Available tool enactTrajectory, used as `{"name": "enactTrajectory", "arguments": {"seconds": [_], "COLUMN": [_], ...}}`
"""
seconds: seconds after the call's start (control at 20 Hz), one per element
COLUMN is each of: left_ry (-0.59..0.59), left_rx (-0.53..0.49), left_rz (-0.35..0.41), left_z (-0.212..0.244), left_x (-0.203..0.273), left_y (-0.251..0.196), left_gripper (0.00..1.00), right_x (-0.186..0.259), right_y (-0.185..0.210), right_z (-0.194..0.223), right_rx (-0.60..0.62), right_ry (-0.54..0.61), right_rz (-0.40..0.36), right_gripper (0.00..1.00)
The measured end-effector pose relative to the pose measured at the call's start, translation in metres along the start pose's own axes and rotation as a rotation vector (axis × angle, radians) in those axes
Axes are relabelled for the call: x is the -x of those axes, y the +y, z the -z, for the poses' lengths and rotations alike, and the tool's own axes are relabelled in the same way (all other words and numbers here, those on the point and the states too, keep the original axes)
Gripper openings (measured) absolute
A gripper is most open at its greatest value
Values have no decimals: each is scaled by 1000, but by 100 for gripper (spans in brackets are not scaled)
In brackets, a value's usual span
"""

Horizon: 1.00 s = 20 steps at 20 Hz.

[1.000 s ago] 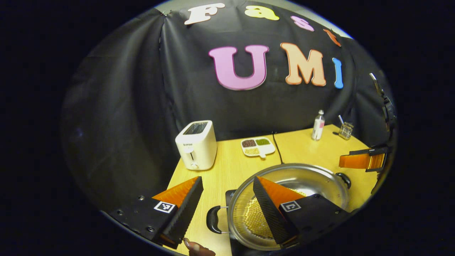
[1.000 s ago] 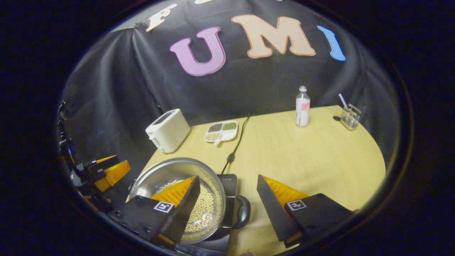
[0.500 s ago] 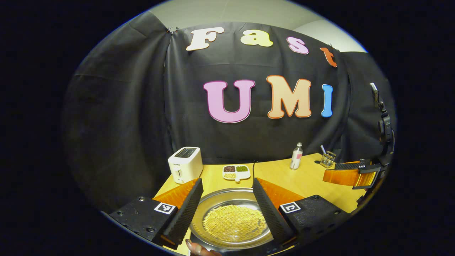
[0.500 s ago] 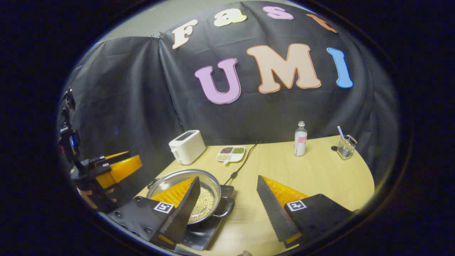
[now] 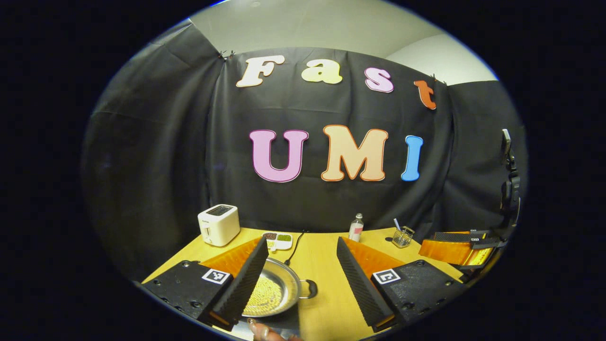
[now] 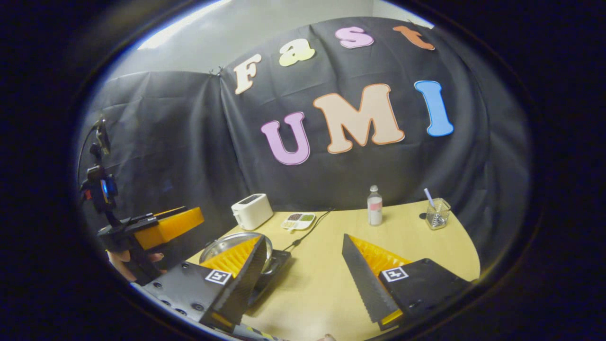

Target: First push the handle of the pot to place it horizontally, then grasp the pot with both hands and set it on the induction cooktop.

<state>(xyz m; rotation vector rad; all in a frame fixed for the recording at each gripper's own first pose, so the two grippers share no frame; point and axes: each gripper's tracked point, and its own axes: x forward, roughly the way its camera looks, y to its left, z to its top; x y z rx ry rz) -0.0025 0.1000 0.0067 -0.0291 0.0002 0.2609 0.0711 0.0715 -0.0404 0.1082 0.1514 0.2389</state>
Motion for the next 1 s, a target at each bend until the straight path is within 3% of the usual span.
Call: {"name": "enactTrajectory", "arguments": {"seconds": [0.2,0.3,0.4,0.45,0.6,0.65,0.95,1.0], "left_ry": [-16,-12,-21,-31,-39,-32,-9,-3], "left_rx": [20,13,5,3,11,21,56,54], "left_rz": [-21,-11,7,16,61,70,159,156], "left_z": [-2,-1,-7,-11,-20,-19,-17,-15], "left_x": [34,44,52,52,49,48,41,42], "left_y": [-47,-65,-79,-82,-92,-90,-100,-99], "left_gripper": [91,96,92,94,92,91,94,90], "right_x": [45,64,76,81,87,90,91,93], "right_y": [-21,-30,-31,-32,-40,-38,-42,-44], "right_z": [-14,-22,-25,-27,-38,-41,-57,-58], "right_rx": [12,10,-1,6,44,46,54,49], "right_ry": [-28,-58,-76,-86,-113,-121,-174,-181], "right_rz": [-39,-36,-33,-24,35,37,115,120], "right_gripper": [93,93,93,98,99,93,93,93]}}
